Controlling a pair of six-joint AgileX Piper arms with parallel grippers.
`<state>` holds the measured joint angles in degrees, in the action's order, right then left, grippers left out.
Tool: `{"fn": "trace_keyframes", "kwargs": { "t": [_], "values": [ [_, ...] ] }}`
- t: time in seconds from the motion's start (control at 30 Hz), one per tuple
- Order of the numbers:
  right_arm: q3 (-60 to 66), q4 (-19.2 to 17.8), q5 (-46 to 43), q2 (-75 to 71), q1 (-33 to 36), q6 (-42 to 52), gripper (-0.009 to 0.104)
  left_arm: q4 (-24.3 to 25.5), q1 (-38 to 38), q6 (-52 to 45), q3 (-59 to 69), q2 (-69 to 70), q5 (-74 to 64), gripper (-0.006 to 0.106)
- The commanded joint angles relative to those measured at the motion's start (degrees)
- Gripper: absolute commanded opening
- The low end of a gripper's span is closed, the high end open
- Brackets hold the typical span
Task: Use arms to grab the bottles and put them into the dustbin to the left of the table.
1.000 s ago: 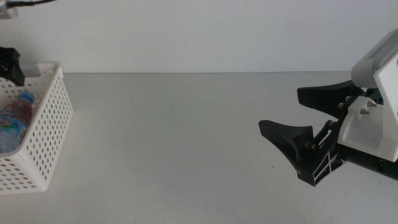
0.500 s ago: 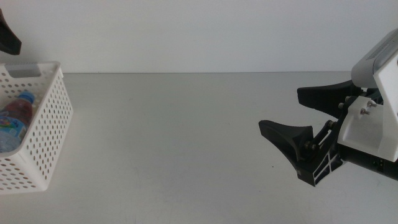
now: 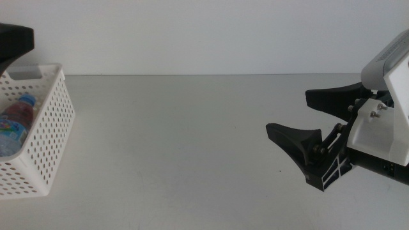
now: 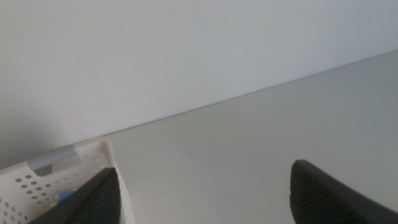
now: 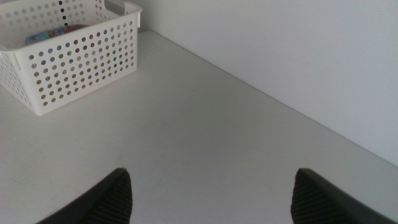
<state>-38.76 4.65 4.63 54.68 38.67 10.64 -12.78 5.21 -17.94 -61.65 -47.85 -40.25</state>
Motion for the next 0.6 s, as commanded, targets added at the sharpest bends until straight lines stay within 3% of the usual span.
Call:
{"fn": "trace_keyframes", "kwargs": {
  "t": [0.0, 0.57],
  "values": [
    [-1.5, -0.2, -4.1, -0.8, 0.2, 0.7, 0.065, 1.9, 0.7, 4.2, 1.6, 3.0, 8.7, 0.094],
    [-1.5, -0.7, -4.1, -2.5, -1.4, 0.7, 0.065, 2.6, 0.7, 6.7, 3.0, 6.8, 8.0, 0.094]
  ]
}}
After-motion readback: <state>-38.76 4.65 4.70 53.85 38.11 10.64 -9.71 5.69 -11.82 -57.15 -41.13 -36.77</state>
